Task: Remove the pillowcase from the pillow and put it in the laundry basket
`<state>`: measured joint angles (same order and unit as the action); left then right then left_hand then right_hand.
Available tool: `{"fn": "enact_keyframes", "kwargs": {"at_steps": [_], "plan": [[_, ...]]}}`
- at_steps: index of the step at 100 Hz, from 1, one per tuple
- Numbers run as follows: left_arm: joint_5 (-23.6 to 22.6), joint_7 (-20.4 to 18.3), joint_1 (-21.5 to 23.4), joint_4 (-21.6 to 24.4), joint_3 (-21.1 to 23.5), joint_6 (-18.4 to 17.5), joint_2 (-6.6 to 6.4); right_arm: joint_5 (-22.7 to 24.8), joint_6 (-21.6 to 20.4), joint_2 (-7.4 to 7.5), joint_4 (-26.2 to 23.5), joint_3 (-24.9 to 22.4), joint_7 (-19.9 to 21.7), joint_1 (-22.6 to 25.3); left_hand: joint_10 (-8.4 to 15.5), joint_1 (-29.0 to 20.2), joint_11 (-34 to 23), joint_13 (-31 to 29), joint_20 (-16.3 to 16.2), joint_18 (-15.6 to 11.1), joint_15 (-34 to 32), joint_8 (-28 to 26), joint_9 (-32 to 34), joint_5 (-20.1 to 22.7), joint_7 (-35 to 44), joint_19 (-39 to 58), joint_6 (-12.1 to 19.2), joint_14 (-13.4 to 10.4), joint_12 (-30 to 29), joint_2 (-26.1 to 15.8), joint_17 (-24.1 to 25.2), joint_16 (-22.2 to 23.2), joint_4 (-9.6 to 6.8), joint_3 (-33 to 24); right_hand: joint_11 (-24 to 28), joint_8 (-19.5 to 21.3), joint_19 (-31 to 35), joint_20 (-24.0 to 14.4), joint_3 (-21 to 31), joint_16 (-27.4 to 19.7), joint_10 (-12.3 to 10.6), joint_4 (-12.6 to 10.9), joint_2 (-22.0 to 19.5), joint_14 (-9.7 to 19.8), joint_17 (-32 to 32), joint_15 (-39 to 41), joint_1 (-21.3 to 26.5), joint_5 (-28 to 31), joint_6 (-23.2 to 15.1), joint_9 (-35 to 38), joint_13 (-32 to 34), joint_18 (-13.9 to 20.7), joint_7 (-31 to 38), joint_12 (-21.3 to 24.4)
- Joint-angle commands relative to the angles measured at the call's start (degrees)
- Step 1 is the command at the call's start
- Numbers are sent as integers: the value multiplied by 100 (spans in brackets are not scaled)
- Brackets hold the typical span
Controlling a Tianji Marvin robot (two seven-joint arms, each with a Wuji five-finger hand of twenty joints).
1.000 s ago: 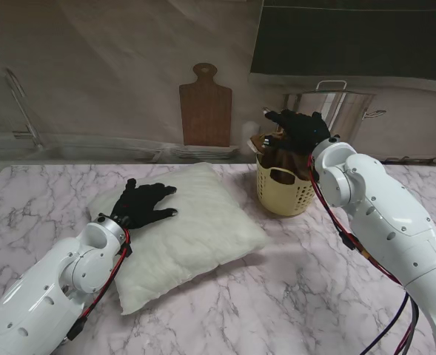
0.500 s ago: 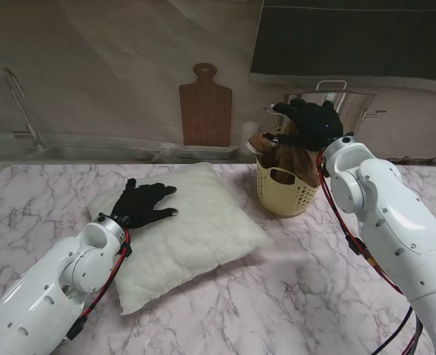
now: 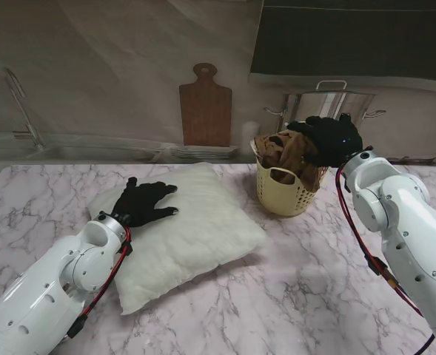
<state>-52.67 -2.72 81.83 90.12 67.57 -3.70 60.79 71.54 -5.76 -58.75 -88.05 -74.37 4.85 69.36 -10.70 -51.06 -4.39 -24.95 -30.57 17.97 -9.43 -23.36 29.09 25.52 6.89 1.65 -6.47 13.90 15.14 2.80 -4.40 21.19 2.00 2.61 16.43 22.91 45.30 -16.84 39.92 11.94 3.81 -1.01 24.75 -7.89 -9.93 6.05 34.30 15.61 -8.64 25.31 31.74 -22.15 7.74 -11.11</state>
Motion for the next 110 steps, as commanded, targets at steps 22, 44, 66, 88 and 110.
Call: {"fn": "enact_keyframes", "kwargs": {"at_steps": [22, 44, 66, 88, 110], "plan": [[4, -70, -21, -9, -27, 0, 4, -327, 426, -137, 1223, 929, -1444, -899, -31, -116, 33, -66, -93, 168, -26, 6, -27, -104, -45, 2625, -51, 27, 30, -372, 84, 62, -105, -61, 1341, 333, 888, -609, -62, 1280, -1372, 946, -253, 1087, -685, 1367, 1068, 1283, -1093, 3416, 2282, 92, 1970, -2288], [15, -29, 6, -16, 9, -18, 9, -966, 549, -343, 2182, 1862, -2177, -1775, -35, -125, 32, -65, -88, 165, -23, 6, -21, -104, -45, 2630, -51, 30, 33, -372, 92, 63, -106, -65, 1913, -817, 1075, -720, -264, 1571, -1416, 1025, -468, 1238, -846, 1695, 1197, 2160, -1575, 3949, 2705, 213, 3906, -2411], [44, -20, 14, -22, 38, -43, 11, -1112, 655, -370, 2301, 2094, -1990, -1940, -32, -116, 36, -65, -82, 165, -22, 8, -24, -105, -46, 2632, -59, 32, 32, -375, 94, 64, -106, -64, 793, -1109, 942, -686, -497, 1146, -1120, 786, -663, 998, -553, 1003, 310, 1380, -971, 2624, 1809, 180, 2951, -1309], [37, -51, 16, 2, 47, -30, 8, -585, 530, -179, 1299, 1231, -1138, -1173, -33, -112, 37, -72, -82, 169, -25, 9, -30, -106, -46, 2642, -57, 36, 32, -380, 84, 66, -105, -63, 607, -214, 644, -655, -1426, 841, -179, 397, -943, 447, -66, 599, -1106, 726, 244, 734, 610, 41, 1405, -924], [22, 30, 66, 94, 120, -5, 24, -492, 452, -163, 340, 291, -960, -229, -94, -112, 116, -24, -113, 134, -13, 4, -269, -98, -39, 2715, -60, 19, 3, -391, 38, 64, -103, -63, 322, -110, 392, -575, -1616, 652, 23, 365, -1211, 251, 112, 369, -1253, 532, 414, 290, 234, -18, 951, -692]]}}
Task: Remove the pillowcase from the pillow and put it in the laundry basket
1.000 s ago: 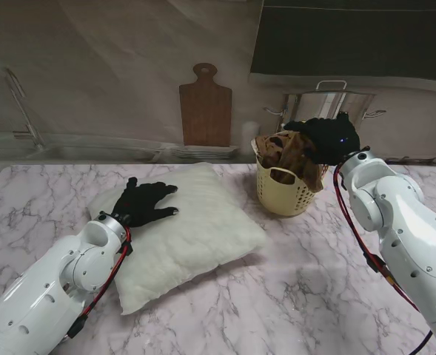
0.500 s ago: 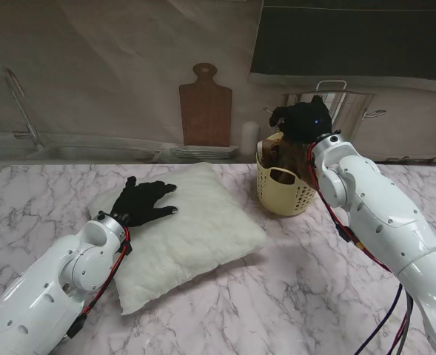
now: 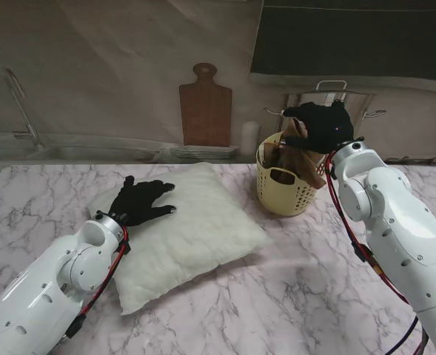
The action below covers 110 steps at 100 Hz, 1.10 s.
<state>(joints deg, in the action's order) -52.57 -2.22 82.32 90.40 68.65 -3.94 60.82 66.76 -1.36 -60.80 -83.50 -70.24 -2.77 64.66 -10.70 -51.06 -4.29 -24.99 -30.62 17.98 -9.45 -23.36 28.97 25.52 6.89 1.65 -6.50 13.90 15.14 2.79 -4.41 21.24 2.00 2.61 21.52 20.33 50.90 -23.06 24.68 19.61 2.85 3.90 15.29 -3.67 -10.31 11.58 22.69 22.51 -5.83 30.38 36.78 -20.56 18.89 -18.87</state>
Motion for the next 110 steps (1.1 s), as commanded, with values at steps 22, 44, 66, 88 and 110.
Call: {"fn": "enact_keyframes", "kwargs": {"at_steps": [22, 44, 66, 88, 110], "plan": [[293, 447, 174, 230, 167, -55, 122, -219, -50, -53, -1243, -949, -549, 1408, -124, -125, 192, 72, -130, 97, -9, -18, -613, -31, -3, 2793, -120, 53, -53, -407, 20, 62, -103, -68, -466, 281, -446, 226, -220, -346, 37, -157, -357, -325, 248, -402, 84, 47, -4, -53, -414, -225, -249, 372], [946, 1350, 438, 315, 270, -612, 332, -454, -226, -180, -2144, -1280, -1197, 2510, -21, -181, -89, -10, -157, 100, -59, -42, 135, 76, 41, 2897, -150, 24, 62, -406, 14, 81, -102, -68, -491, 303, -479, 262, -239, -353, 53, -170, -388, -289, 249, -387, 174, 194, -22, 112, -374, -226, -220, 390], [1533, 2048, 669, 341, 224, -1223, 533, -718, -209, -290, -2408, -859, -1795, 3159, -40, -354, -529, -294, -409, -44, -434, -159, 396, 269, 172, 3531, -179, -98, 767, -473, -73, 530, -111, -57, -517, 317, -436, 257, -267, -350, 10, -182, -396, -268, 141, -370, 213, 279, -53, 242, -299, -207, -200, 384], [2238, 2179, 652, 38, 47, -1262, 674, -1415, 170, -452, -1807, -173, -2273, 3187, -51, -365, -932, -309, -666, -223, -752, -251, 209, 297, 237, 4087, -231, -96, 1583, -539, -84, 1337, -126, -67, -500, 330, -429, 252, -292, -347, -112, -187, -428, -189, 143, -366, 254, 223, -71, 291, -272, -168, -198, 354], [2687, 2122, 448, -479, -249, -1068, 748, -2069, 431, -593, -1042, 282, -2478, 2965, -59, -380, 21, -38, -155, -199, -95, -315, -303, 243, 214, 3356, -232, -101, 376, -564, -10, 457, -124, -63, -433, 344, -465, 244, -363, -335, -188, -182, -489, -134, 176, -366, 311, 49, -106, 210, -303, -127, -211, 311]]}}
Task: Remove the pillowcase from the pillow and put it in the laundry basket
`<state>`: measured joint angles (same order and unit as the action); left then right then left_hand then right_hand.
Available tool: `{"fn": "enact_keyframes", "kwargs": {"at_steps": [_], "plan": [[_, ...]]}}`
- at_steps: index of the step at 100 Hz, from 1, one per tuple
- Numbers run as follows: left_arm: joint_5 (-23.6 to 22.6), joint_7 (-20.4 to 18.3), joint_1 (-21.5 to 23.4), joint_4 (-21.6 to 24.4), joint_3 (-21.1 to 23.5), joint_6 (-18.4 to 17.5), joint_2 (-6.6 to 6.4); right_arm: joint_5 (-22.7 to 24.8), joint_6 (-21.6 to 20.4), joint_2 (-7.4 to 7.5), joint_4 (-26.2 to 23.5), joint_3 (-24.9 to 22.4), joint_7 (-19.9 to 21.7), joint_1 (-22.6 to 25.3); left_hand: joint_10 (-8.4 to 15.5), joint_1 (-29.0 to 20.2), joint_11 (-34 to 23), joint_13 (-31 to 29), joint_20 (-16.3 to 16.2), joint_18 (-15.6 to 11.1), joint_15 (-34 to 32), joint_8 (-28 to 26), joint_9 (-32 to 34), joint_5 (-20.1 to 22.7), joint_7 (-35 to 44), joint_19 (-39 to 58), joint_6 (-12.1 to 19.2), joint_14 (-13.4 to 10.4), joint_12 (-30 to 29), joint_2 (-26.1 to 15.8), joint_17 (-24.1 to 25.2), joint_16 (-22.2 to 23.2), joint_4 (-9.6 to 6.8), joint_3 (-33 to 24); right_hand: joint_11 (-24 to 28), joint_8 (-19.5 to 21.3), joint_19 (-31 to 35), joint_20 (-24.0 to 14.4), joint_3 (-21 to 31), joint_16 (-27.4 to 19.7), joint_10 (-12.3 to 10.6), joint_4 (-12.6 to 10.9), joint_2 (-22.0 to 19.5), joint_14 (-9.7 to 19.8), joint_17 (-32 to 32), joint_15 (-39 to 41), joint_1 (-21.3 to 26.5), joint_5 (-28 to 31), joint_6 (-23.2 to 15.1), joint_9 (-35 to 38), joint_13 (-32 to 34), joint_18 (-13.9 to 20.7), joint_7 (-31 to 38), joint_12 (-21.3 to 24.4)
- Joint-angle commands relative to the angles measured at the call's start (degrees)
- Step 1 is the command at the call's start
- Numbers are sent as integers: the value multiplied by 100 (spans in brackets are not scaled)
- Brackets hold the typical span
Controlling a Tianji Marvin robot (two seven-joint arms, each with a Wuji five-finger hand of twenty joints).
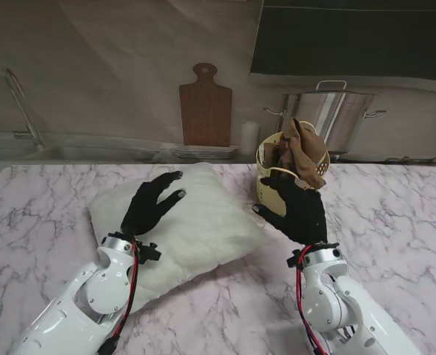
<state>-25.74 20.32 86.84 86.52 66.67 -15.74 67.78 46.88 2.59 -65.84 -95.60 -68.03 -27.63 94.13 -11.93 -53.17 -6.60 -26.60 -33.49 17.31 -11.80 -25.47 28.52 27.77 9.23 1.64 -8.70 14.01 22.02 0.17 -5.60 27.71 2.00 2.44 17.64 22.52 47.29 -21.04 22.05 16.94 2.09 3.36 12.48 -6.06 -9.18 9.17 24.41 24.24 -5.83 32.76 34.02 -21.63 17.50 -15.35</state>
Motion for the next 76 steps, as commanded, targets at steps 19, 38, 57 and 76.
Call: {"fn": "enact_keyframes", "kwargs": {"at_steps": [19, 38, 57, 76], "plan": [[154, -421, -29, -151, -64, 249, 17, -482, -36, -116, 484, 89, 195, 8, 88, -164, 229, 118, 177, -64, 107, -88, -171, -28, -47, 3271, -16, -115, -488, -317, 154, -287, -124, -49, -6, 138, -105, 16, -168, -66, -155, -126, -244, 118, 47, -132, 166, -169, -130, -85, -51, 3, -43, -48], [187, -674, 28, -120, 28, 271, -43, -687, -222, -106, 442, -50, 433, -15, 90, -153, 150, 126, 141, -20, 72, -75, -73, -59, -66, 3263, -33, -73, -437, -322, 175, -270, -124, -47, 30, 148, -138, -23, -237, -54, -220, -127, -286, 164, 51, -129, 255, -123, -143, -49, -49, 36, 11, -56], [163, -812, -12, -140, 21, 256, -77, -691, -401, -60, 481, -118, 640, -33, 72, -131, 167, 143, 119, -9, 84, -56, -76, -116, -99, 3238, -34, -68, -433, -322, 180, -276, -122, -43, 40, 143, -159, -68, -299, -53, -238, -136, -308, 176, 36, -132, 279, -113, -168, -7, -31, 26, 39, -52], [185, -846, -132, -250, -34, 271, -74, -726, -500, -34, 579, -155, 773, -66, 73, -130, 180, 140, 105, 4, 83, -45, -88, -137, -114, 3209, -42, -63, -434, -329, 175, -277, -123, -49, 30, 128, -178, -103, -350, -52, -240, -138, -326, 177, 36, -140, 289, -147, -185, -25, -43, 34, 37, -47]]}}
